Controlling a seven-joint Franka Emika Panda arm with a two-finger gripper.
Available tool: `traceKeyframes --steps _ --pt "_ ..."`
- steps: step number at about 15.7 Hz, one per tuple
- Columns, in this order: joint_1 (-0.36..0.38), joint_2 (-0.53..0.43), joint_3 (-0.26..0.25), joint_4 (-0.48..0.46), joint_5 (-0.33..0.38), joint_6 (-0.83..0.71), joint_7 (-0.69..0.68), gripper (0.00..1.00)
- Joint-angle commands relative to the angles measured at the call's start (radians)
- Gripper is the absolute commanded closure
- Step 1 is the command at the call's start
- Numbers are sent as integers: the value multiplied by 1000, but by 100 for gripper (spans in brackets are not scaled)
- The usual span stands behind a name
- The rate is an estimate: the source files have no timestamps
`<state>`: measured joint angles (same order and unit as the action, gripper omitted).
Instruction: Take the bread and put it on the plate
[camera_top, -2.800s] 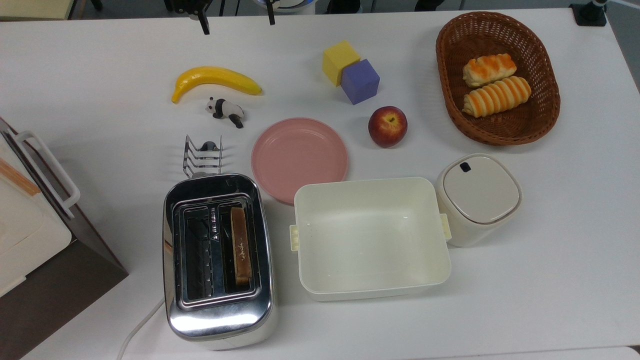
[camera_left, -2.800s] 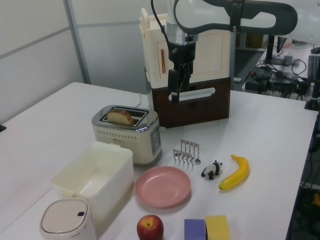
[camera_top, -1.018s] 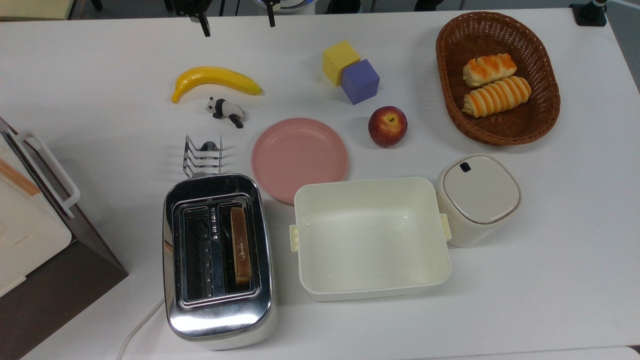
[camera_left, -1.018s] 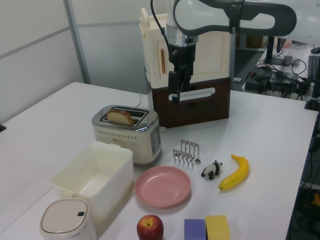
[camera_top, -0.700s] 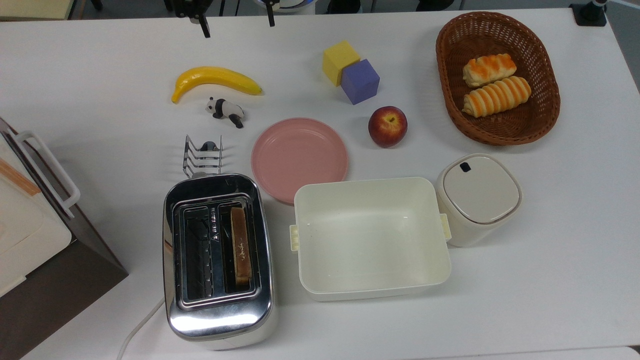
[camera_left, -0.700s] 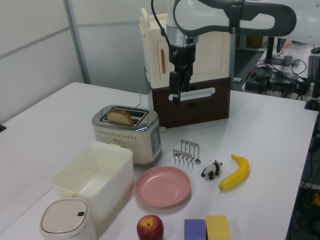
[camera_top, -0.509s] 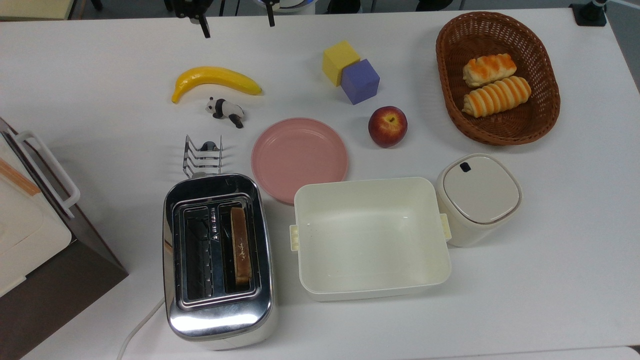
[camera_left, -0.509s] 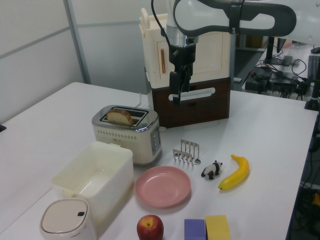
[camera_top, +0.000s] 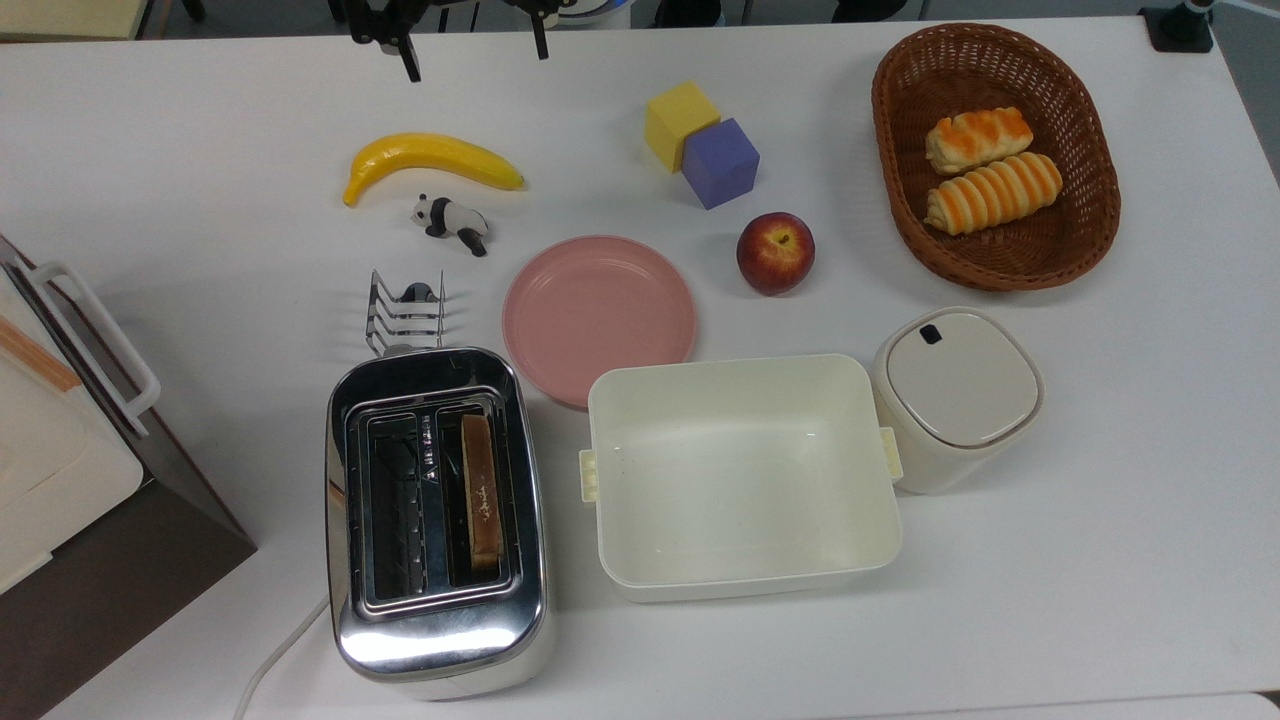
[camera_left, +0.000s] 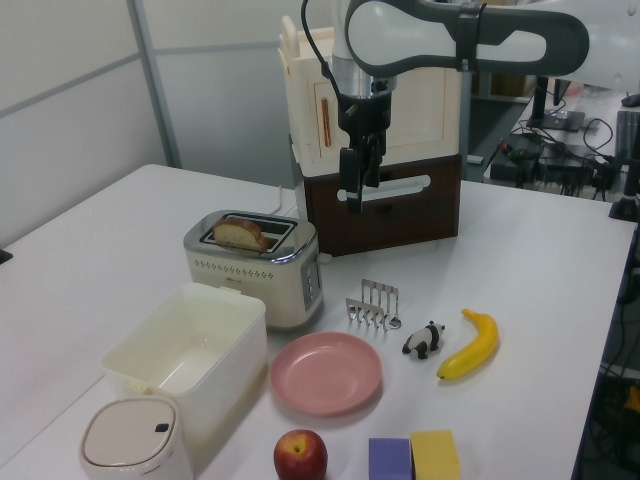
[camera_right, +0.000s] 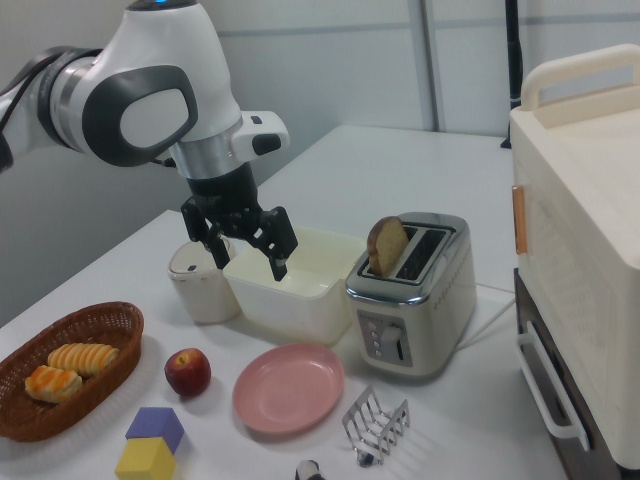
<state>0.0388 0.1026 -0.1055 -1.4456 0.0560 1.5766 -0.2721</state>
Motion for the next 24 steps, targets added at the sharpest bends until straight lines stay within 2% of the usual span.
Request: traceKeyframes --steps 1,3,6,11,24 --pt "4 3 -10 -10 -2 11 -30 0" --pt "4 5 -8 -10 1 66 -30 0" --pt "6 34 -7 -13 11 241 -25 0" --pt "7 117 -7 -13 15 471 -15 0" --pt "3 149 -7 -4 8 496 -25 0"
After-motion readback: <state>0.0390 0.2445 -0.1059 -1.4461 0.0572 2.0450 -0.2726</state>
